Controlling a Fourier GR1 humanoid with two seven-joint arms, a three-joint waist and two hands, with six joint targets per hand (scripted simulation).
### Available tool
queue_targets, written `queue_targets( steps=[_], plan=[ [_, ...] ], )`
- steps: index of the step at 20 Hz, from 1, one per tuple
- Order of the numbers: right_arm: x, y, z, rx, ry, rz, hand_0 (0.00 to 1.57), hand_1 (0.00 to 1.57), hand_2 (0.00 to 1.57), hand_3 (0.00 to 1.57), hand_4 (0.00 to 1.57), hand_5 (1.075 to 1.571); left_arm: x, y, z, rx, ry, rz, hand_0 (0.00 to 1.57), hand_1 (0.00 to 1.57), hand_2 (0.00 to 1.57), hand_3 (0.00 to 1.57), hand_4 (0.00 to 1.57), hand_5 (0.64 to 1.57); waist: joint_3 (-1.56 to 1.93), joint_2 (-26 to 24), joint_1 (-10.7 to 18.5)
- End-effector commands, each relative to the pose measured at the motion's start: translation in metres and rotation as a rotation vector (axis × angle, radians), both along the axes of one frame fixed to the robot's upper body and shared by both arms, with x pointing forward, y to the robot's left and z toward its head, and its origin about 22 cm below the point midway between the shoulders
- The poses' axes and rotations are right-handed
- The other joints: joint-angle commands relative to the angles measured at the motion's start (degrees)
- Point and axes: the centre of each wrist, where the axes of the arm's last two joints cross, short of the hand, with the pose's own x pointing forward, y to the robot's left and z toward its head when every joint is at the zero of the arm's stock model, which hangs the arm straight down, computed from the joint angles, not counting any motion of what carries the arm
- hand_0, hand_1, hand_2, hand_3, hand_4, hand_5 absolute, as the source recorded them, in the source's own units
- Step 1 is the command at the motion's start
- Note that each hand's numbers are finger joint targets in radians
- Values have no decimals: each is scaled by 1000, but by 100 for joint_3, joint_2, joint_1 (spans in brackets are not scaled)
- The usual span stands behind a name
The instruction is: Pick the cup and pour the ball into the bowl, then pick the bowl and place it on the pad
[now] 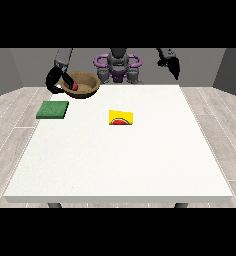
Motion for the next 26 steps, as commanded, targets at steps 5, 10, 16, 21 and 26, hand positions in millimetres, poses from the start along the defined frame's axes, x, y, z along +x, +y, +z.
queue_targets(
  steps=[5,10,16,21,26],
  plan=[
    [-4,-34,30,32,-27,-1,1571,1571,1571,677,788,1570,-9,38,-8,16,-36,76,0,0,0,0,1017,1424,22,287,-383],
    [-13,-61,35,14,-38,-28,1571,1571,1571,677,788,1570,-3,29,5,-9,-51,32,0,0,0,0,1155,1463,24,484,-103],
    [-48,-111,23,4,-123,-96,1571,1571,1571,0,884,1571,-7,139,70,-51,-189,68,0,0,0,0,1319,1562,28,802,122],
    [-29,-115,66,-44,-254,-54,1571,1571,1571,0,801,1568,-14,211,115,-73,-302,168,0,0,0,0,1281,1571,21,1426,-74],
    [-36,-122,55,-10,-292,-89,1571,1571,1571,0,757,1567,-35,250,125,-66,-322,161,0,0,0,0,1209,1563,23,1619,-12]
  ],
)
